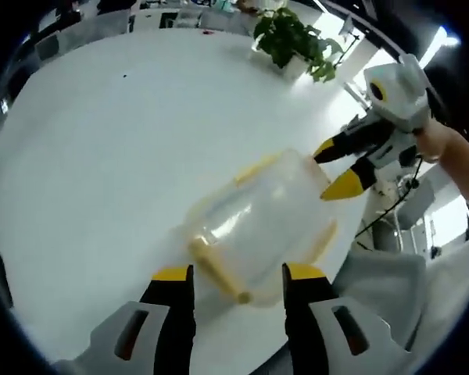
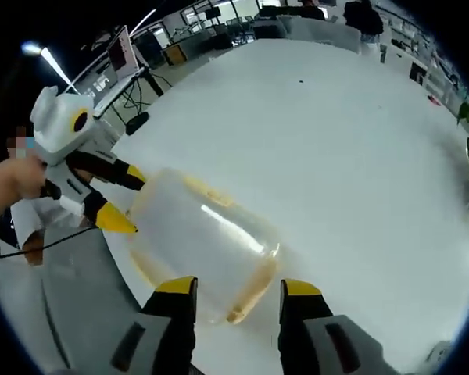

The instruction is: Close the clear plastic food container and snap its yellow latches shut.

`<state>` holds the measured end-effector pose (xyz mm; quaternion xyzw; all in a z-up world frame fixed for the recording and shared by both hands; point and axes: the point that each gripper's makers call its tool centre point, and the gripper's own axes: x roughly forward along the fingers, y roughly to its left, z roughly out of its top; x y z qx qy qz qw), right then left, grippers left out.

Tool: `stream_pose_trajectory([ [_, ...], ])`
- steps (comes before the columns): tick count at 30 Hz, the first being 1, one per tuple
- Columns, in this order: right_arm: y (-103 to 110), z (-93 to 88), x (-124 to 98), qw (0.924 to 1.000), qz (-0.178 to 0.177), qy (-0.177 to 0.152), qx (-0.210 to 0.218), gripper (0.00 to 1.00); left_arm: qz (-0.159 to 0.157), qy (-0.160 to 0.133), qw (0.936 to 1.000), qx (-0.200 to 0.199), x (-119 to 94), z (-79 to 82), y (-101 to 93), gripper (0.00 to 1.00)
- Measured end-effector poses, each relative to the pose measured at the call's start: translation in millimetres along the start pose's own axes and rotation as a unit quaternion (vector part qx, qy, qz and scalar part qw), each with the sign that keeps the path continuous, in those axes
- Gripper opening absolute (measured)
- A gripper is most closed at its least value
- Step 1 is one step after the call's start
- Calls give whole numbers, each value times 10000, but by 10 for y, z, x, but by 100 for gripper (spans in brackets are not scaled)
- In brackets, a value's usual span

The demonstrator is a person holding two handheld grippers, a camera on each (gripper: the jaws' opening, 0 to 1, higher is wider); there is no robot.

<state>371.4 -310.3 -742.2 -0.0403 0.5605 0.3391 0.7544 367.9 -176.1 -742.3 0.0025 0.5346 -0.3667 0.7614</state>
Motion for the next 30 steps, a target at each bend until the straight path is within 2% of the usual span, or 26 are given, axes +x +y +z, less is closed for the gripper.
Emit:
stream_pose_trajectory([
  [8, 43, 7, 23, 9999, 70, 81, 83, 39, 25, -14, 9999, -169, 24, 21, -6, 42],
  [19, 66, -1, 35, 9998, -1, 202, -21, 38, 22, 13, 9999, -131, 42, 25, -20, 40],
  [20, 70, -2, 34, 9997, -13, 220, -48, 38, -27, 16, 9999, -148, 47, 24, -30, 36],
  [21, 90, 103, 65, 9999, 24, 37, -113, 38, -81, 201, 9994, -267, 58, -50, -70, 37],
  [22, 97, 72, 44, 9999, -18, 151, -64, 38, -10, 38, 9998, -178, 91, 17, -40, 36],
  [23, 89, 67, 38, 9998, -26, 162, -77, 38, -8, 144, 9999, -39, 82, -11, -49, 36],
  [30, 97, 38, 25, 9998, 40, 179, 93, 39, -13, 163, 9998, -110, 74, 18, -33, 36],
])
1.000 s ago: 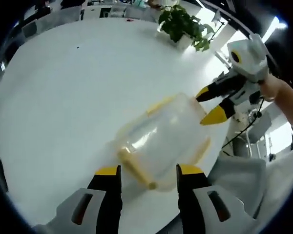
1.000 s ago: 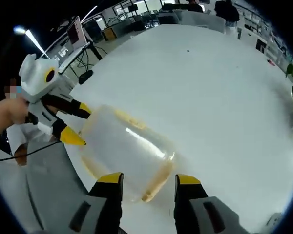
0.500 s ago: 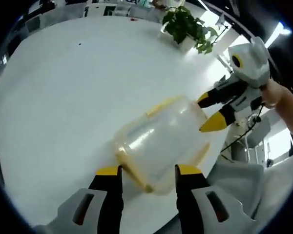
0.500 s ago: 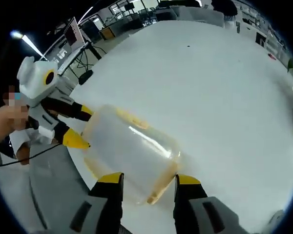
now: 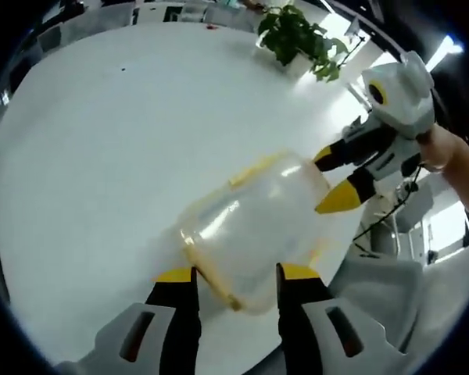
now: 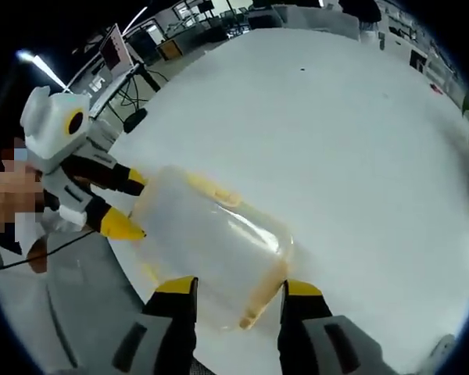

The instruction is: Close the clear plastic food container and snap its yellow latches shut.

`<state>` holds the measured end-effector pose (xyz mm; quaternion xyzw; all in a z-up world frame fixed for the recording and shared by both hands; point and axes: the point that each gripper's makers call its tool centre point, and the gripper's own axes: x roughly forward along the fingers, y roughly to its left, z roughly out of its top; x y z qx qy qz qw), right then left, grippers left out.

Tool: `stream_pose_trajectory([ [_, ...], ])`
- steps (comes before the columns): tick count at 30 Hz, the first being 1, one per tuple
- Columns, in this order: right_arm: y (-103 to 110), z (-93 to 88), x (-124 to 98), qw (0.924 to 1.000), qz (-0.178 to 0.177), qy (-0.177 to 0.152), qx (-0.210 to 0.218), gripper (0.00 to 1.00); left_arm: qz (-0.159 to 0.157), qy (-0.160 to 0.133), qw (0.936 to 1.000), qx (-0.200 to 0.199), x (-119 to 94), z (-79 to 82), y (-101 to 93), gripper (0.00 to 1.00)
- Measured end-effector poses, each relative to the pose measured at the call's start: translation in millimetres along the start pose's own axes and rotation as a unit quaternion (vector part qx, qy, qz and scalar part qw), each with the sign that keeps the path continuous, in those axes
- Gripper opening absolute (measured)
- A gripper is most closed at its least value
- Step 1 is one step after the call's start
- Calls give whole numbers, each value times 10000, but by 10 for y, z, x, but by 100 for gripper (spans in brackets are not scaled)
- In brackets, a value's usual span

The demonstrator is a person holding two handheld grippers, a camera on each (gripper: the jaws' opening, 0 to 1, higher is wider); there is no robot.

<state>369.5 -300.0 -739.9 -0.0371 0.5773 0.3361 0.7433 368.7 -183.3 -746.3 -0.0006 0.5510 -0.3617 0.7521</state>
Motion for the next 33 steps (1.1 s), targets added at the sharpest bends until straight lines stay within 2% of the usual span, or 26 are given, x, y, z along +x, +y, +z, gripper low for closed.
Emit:
stream_pose_trajectory([
  [2, -1, -18, 0, 10000, 41, 15, 38, 38, 10, -5, 10000, 26, -11, -1, -13, 36],
  [3, 58, -5, 18, 9997, 241, -29, 26, 38, 18, 1, 10000, -51, -3, -1, -6, 36],
  [5, 35, 25, 16, 9997, 108, -65, 197, 38, 73, 12, 9999, -68, -24, 13, -11, 36],
  [18, -2, -76, -3, 9997, 114, -75, 189, 39, 57, -77, 9999, -131, -23, 27, 0, 37],
  [33, -19, -80, 17, 9994, 179, -76, 289, 41, 19, -182, 9996, -210, -25, 24, -4, 39],
])
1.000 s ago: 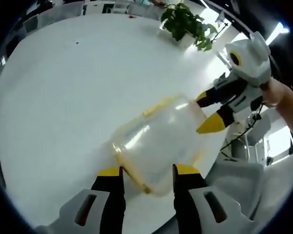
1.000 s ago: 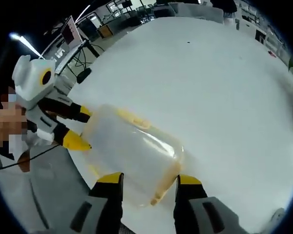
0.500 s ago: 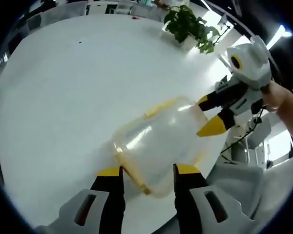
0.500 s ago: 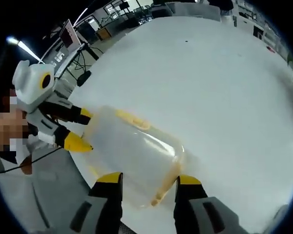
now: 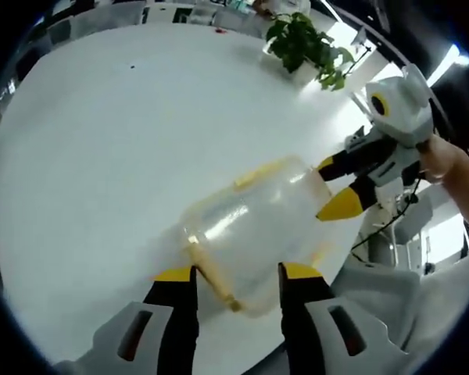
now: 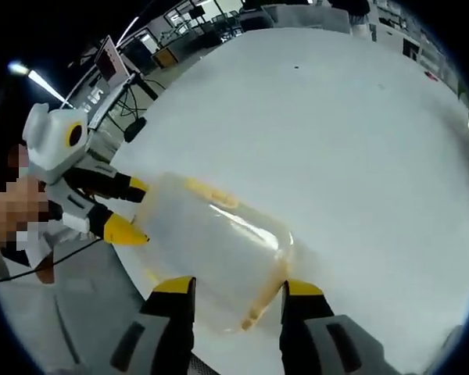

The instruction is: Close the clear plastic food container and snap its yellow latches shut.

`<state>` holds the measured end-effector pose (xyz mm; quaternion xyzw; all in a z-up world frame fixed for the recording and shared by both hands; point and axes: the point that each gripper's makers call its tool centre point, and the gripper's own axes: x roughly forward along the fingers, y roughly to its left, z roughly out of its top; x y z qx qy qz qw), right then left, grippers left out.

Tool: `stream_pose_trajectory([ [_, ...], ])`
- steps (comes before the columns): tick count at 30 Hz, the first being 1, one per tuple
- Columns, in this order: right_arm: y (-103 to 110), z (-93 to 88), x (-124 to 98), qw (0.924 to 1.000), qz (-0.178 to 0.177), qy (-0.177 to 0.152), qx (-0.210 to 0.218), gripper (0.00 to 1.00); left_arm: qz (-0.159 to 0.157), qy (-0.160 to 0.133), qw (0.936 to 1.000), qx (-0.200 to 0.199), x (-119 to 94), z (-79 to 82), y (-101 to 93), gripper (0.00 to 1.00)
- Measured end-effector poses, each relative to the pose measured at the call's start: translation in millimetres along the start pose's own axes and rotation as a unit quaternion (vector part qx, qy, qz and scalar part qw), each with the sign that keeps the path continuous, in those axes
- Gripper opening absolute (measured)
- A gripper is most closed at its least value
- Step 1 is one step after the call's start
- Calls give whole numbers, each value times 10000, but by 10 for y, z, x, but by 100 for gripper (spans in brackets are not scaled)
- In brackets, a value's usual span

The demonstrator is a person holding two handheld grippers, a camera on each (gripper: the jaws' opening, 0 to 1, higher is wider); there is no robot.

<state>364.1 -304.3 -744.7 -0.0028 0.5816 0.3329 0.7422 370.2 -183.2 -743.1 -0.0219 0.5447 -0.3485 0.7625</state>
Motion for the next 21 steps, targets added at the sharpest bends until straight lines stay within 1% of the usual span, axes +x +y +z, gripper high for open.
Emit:
stream_pose_trajectory([
  [2, 3, -9, 0, 10000, 26, 26, -82, 42, -22, 1, 10000, 43, -3, -8, -14, 40],
  [5, 0, -32, -10, 9997, 73, 45, -239, 42, 72, 7, 9988, 494, -9, 11, -20, 41],
  [6, -5, -25, -13, 9996, 42, 45, -287, 42, 107, 40, 9983, 575, -12, 6, -28, 42],
  [11, -53, -31, -82, 9986, -102, 66, -519, 37, 206, 142, 9963, 819, -28, -18, 7, 48],
  [13, -50, -32, -99, 9982, -114, 76, -581, 37, 202, 162, 9955, 906, -43, -34, 11, 49],
  [15, -32, -73, -102, 9963, -91, 171, -839, 39, 242, 213, 9922, 1200, -58, -55, 23, 53],
  [16, -42, -85, -104, 9946, -146, 215, -1005, 40, 263, 229, 9915, 1252, -63, -59, 27, 54],
  [17, -55, -94, -111, 9926, -231, 243, -1167, 41, 288, 236, 9897, 1385, -80, -60, 31, 54],
  [19, -24, -80, -125, 9895, -228, 224, -1412, 39, 350, 223, 9849, 1680, -108, -53, 37, 54],
  [20, -18, -71, -137, 9876, -250, 224, -1531, 39, 371, 239, 9834, 1763, -117, -57, 36, 54],
  [21, -1, -51, -150, 9815, -265, 207, -1883, 40, 336, 265, 9819, 1846, -123, -69, 24, 54],
])
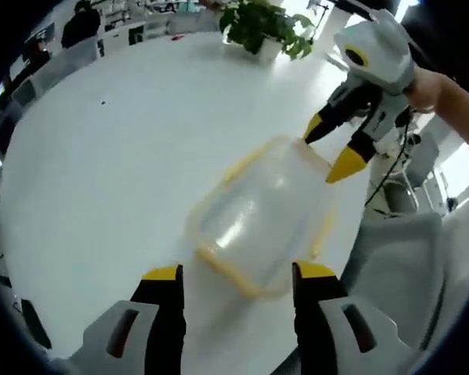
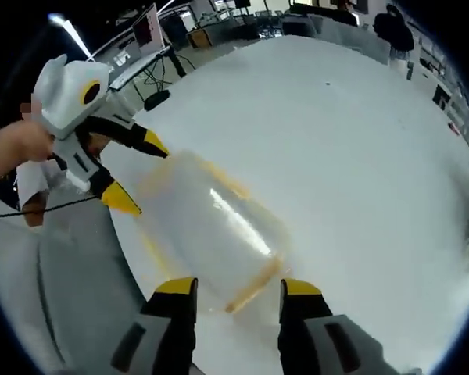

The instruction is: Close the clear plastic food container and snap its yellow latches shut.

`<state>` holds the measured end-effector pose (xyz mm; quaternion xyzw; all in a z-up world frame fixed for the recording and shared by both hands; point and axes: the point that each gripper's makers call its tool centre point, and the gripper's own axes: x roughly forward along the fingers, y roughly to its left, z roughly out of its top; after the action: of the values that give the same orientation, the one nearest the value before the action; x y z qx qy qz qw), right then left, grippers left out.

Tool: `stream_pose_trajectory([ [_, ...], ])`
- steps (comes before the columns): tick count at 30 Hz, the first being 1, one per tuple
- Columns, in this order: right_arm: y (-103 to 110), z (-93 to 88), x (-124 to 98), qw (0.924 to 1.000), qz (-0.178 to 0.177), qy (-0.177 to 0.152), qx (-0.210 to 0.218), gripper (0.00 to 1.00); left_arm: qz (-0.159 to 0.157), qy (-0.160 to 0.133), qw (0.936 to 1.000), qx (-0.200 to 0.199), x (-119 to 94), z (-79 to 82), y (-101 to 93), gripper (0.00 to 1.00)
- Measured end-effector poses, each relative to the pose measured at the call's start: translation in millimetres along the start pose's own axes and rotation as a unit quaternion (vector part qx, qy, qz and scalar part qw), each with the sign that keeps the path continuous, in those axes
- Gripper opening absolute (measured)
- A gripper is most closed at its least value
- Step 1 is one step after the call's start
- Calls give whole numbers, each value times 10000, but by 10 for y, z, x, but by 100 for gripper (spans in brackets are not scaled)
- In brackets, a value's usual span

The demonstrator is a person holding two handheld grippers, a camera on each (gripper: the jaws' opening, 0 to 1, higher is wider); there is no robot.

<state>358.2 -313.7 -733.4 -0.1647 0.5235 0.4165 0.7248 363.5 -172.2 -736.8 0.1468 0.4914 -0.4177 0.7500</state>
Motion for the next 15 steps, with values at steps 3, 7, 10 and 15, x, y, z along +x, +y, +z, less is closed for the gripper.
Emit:
stream_pose_trajectory([
  [3, 13, 6, -17, 9970, -85, 72, -760, 42, 82, -71, 9997, 211, -23, 27, 21, 53],
  [7, 25, 129, -73, 9940, -129, -206, -1065, 40, 141, -238, 9961, 841, -68, 128, 2, 55],
  [10, 60, 248, -132, 9913, -71, -467, -1229, 38, 230, -280, 9930, 1124, -114, 181, -17, 54],
  [15, 60, 357, -164, 9835, -183, -601, -1698, 29, 98, -541, 9858, 1589, -165, 356, -143, 47],
])
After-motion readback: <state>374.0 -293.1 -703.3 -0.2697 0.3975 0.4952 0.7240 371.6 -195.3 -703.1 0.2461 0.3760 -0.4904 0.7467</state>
